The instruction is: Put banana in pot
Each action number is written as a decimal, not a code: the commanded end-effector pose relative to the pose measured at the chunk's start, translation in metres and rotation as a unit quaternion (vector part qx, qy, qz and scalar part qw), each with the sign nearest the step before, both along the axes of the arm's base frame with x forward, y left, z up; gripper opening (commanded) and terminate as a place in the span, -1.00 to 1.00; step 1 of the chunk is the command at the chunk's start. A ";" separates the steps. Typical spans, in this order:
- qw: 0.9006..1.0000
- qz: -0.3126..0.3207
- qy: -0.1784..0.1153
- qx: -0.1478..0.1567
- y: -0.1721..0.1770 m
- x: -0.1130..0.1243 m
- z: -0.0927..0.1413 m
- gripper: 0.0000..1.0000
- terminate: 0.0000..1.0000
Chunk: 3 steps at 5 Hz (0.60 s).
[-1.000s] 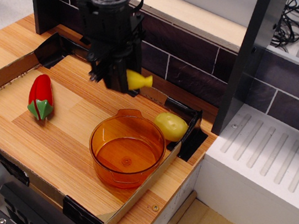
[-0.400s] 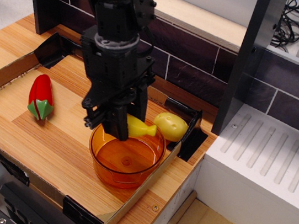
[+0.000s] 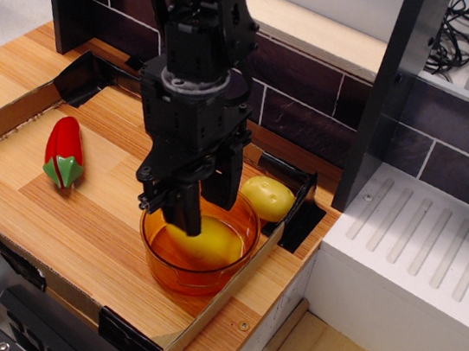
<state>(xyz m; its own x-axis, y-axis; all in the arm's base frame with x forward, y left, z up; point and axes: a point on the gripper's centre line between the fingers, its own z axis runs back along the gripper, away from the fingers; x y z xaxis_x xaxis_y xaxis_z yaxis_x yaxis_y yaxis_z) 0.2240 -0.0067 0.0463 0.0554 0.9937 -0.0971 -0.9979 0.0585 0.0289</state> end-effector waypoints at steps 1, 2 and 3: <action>0.999 -0.020 -0.025 -0.005 0.000 -0.004 0.032 1.00 -1.00; 0.998 -0.041 -0.046 -0.010 0.000 -0.004 0.056 1.00 -1.00; 0.996 -0.063 -0.060 -0.011 0.006 -0.003 0.077 1.00 -1.00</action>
